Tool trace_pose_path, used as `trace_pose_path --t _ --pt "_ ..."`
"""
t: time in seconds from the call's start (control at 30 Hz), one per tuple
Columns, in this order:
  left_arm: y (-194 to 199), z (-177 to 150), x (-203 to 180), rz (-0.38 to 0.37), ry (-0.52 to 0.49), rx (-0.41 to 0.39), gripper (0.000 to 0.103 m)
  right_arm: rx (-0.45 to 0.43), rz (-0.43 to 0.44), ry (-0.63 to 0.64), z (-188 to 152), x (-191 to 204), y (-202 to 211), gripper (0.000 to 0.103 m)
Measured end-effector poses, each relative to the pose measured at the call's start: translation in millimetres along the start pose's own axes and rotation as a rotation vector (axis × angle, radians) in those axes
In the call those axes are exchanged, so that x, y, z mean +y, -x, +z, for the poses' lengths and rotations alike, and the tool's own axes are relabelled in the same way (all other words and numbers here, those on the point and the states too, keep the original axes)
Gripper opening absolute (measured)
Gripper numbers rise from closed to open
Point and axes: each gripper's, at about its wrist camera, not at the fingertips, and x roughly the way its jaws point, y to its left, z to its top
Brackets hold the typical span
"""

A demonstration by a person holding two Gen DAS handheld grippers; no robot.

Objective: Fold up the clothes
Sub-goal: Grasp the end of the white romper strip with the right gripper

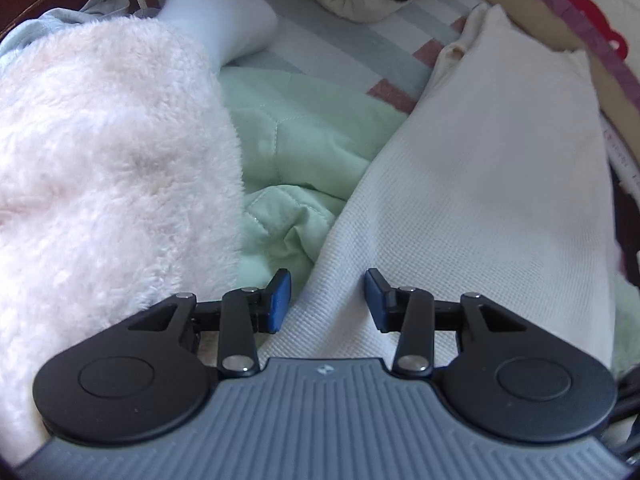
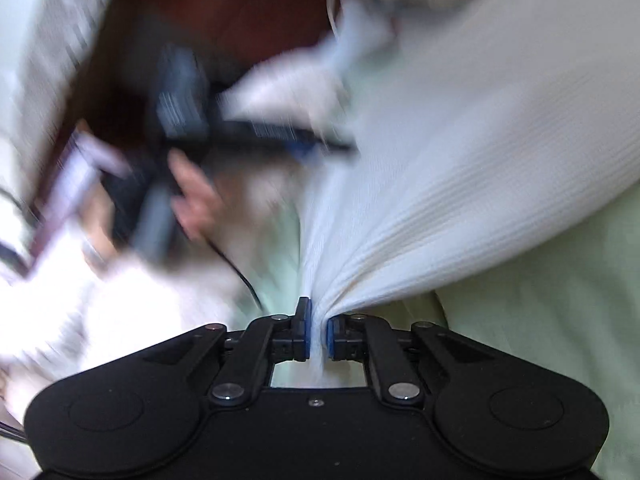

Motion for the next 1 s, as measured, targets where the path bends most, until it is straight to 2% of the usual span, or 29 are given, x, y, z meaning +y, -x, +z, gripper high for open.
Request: trace_pose_path --t 0.07,0.1,0.17,0.2,0.27,0.33,0.37,0.4,0.47,0.57,0.63,0.73,0.83,0.87,0.93,1.0 --pt "5.0 0.4 -5.5 0.02 -0.03 -0.018 0.041 0.078 0.004 0.05 -3.2 12.7 -10.8 0.011" --pt "8.5 0.6 -8.0 0.029 -0.045 -0.033 0.041 0.117 0.007 0.076 -4.8 19.0 -16.2 0.016" --pt "24.0 3.0 -13.9 0.032 -0.074 -0.111 0.04 0.144 -0.037 0.152 -5.4 29.8 -8.8 0.029" --pt "30.0 5.1 -19.9 0.022 -0.09 -0.146 0.04 0.12 -0.062 0.168 -3.7 29.9 2.6 0.035" --pt "29.3 11.4 -43.2 -0.043 -0.126 -0.17 0.041 0.022 -0.105 0.151 3.7 20.4 36.1 0.037" --pt "28.7 17.6 -66.6 -0.108 -0.161 -0.193 0.044 -0.141 -0.146 0.057 18.7 -2.9 83.0 0.039" --pt "28.4 20.8 -78.2 -0.14 -0.178 -0.205 0.044 -0.229 -0.168 -0.01 28.5 -20.0 106.5 0.041" --pt "28.1 23.9 -89.9 -0.172 -0.196 -0.217 0.044 -0.317 -0.189 -0.086 39.4 -40.0 129.7 0.047" --pt "27.4 30.2 -113.3 -0.237 -0.231 -0.241 0.044 -0.494 -0.232 -0.239 61.4 -79.8 176.1 0.05" --pt "23.9 39.5 -148.6 -0.33 -0.284 -0.269 0.044 -0.644 -0.302 -0.426 103.1 -148.0 223.5 0.051" --pt "6.0 43.2 -172.0 -0.357 -0.326 -0.247 0.044 -0.684 -0.364 -0.494 129.8 -185.8 243.6 0.053" --pt "-17.1 33.5 -185.2 -0.38 -0.357 -0.203 0.044 -0.727 -0.477 -0.542 160.7 -227.7 260.7 0.053" --pt "-34.0 21.9 -165.0 -0.432 -0.323 -0.133 0.044 -0.758 -0.55 -0.566 180.3 -262.8 267.6 0.055" --pt "-39.3 21.6 -156.8 -0.441 -0.287 -0.102 0.044 -0.775 -0.555 -0.59 182.9 -279.1 272.5 0.055" --pt "-50.1 21.2 -140.5 -0.458 -0.215 -0.04 0.044 -0.841 -0.496 -0.635 184.2 -307.0 275.1 0.052" --pt "-57.4 23.1 -127.9 -0.494 -0.149 0.001 0.044 -0.866 -0.501 -0.663 189.5 -324.2 269.5 0.051"
